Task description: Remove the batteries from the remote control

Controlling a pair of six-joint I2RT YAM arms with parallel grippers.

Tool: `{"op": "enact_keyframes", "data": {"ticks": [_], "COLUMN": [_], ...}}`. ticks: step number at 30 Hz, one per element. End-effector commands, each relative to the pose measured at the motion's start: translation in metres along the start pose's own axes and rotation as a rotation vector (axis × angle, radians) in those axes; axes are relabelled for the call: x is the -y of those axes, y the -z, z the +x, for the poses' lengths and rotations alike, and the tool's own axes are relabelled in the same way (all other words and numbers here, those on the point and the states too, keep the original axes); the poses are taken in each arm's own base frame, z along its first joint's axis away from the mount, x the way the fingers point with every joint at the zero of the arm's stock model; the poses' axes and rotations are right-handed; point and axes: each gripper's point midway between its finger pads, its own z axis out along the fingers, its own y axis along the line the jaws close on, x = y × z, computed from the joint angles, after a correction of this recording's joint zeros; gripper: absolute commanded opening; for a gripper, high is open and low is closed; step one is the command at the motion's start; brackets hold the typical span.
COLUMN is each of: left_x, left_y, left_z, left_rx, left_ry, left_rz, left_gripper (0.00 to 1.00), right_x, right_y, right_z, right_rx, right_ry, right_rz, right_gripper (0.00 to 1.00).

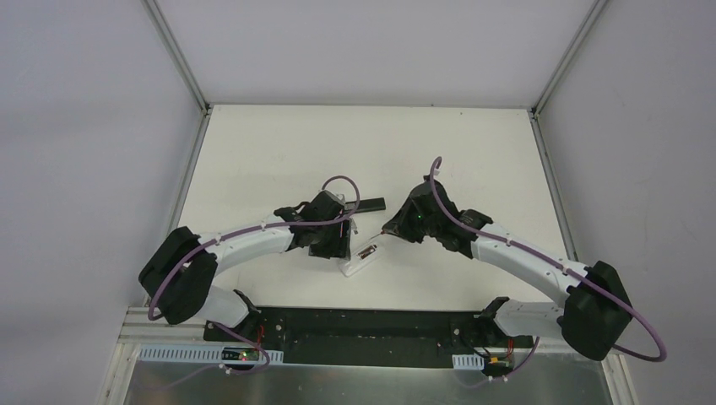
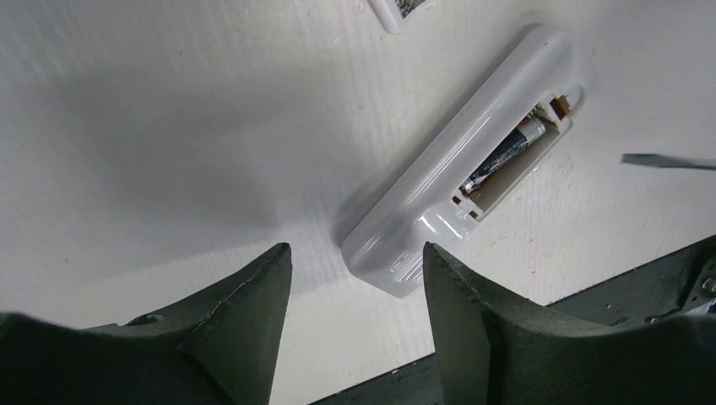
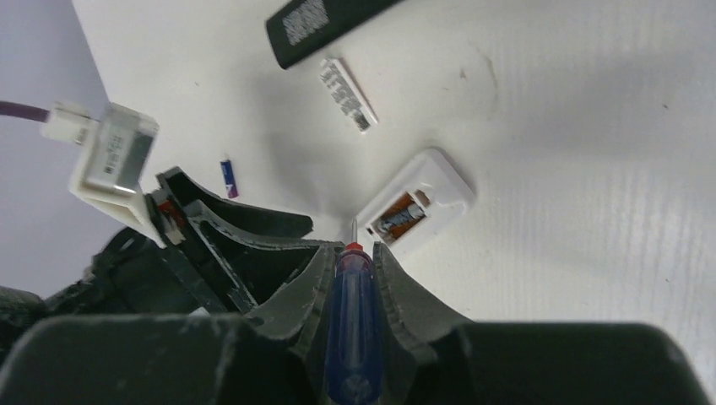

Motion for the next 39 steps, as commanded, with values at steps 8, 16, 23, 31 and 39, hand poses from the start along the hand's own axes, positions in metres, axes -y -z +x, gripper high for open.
{"op": "enact_keyframes", "data": {"ticks": [8, 16, 23, 31, 39], "left_x": [0.032, 0.036, 0.035, 0.036, 0.036], "left_y": [-0.009, -0.016, -0.018, -0.019, -0.022], "left_z": [-0.016, -0.007, -0.001, 0.005, 0.01], "left_rx": [0.005, -0.025, -0.035, -0.041, -0.05], "left_ry": [-0.1, -0.107, -0.108, -0.099, -0.095], "left_rz": [0.095, 0.112, 0.114, 0.119, 0.118], "left_gripper": [0.56, 0.51, 0.47, 0.43, 0.4], "right_x": [0.033, 0.03, 0.032, 0.034, 0.055], "right_y": [-0.004, -0.009, -0.018, -0.025, -0.03], "right_z": [0.021, 0.027, 0.034, 0.038, 0.043], "right_rx": [-0.031, -0.048, -0.07, -0.07, -0.043], "right_ry": [-0.028, -0.025, -0.028, -0.034, -0.003], "right_rz": [0.089, 0.084, 0.097, 0.105, 0.202], "right_gripper": [0.0, 0.0, 0.0, 0.0, 0.0]}}
